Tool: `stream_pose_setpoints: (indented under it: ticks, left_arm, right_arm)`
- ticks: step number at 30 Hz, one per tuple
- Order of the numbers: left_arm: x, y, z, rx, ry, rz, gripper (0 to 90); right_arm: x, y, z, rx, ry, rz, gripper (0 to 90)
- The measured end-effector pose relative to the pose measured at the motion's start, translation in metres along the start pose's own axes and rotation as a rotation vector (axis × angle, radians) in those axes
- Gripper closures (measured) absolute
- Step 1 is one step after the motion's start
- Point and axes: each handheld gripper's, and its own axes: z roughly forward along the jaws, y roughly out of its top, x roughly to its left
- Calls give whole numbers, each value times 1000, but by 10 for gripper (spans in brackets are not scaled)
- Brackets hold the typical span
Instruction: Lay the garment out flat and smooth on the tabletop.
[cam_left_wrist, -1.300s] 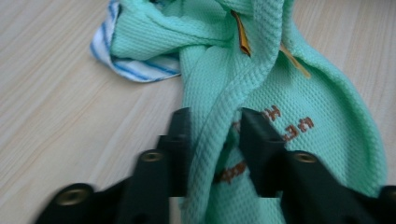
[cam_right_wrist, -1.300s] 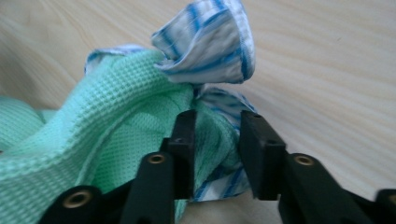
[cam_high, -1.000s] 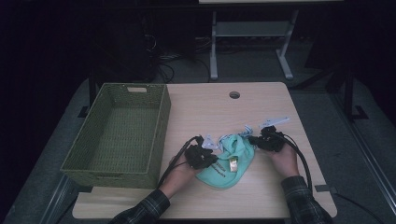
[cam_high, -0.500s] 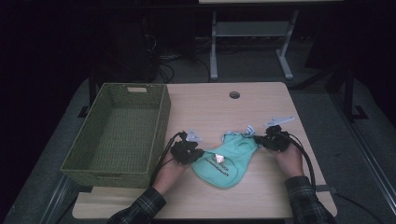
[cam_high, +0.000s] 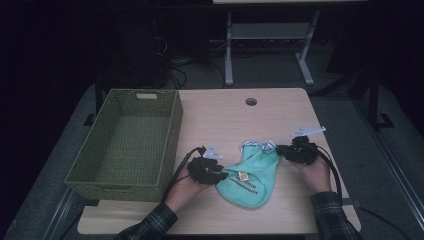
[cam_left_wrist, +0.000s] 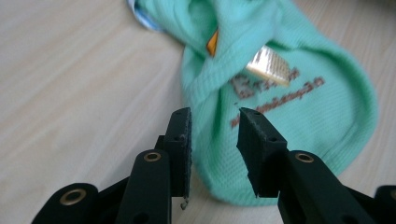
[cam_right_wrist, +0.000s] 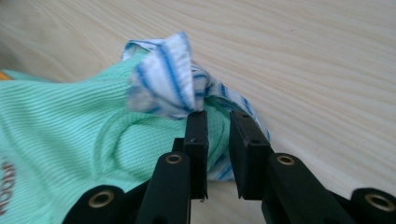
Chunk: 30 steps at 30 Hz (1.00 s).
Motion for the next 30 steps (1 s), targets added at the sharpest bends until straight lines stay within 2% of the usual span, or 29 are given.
stream_pose_setpoints:
  ticks: [3, 5, 8, 10, 13, 16, 20, 23, 25, 26, 27, 30]
  left_arm:
    - [7, 9, -1, -17, -6, -8, 749]
    - [12, 16, 1, -9, 0, 4, 818]
    - [18, 27, 8, -8, 1, 16, 891]
    - [22, 35, 14, -8, -1, 21, 895]
    - [26, 46, 23, -21, -11, 21, 895]
    - [29, 55, 34, -30, -29, 13, 895]
    - [30, 63, 51, -13, -49, 27, 894]
    - [27, 68, 65, -13, -73, 10, 894]
    - [26, 69, 74, 0, -86, 7, 891]
    - [25, 69, 78, 11, -81, 16, 891]
    - [24, 68, 82, 13, -80, 3, 891]
    - [24, 66, 90, 33, -81, 0, 888]
  right_arm:
    - [3, -2, -9, -9, 28, 3, 811]
    - [8, -5, -14, -30, 39, -12, 897]
    - [18, -10, -16, -15, 58, -34, 900]
    - [24, -11, -16, -5, 73, -43, 900]
    - [33, -15, -19, -21, 90, -53, 900]
    - [40, -20, -19, 0, 105, -59, 900]
    - [50, -27, -18, 14, 128, -65, 900]
    - [56, -31, -17, 40, 124, -83, 900]
    - [61, -34, -17, 39, 135, -79, 900]
    - [62, -36, -16, 47, 137, -82, 900]
    - [65, -37, -15, 61, 141, -79, 900]
    - [69, -41, -12, 99, 132, -102, 900]
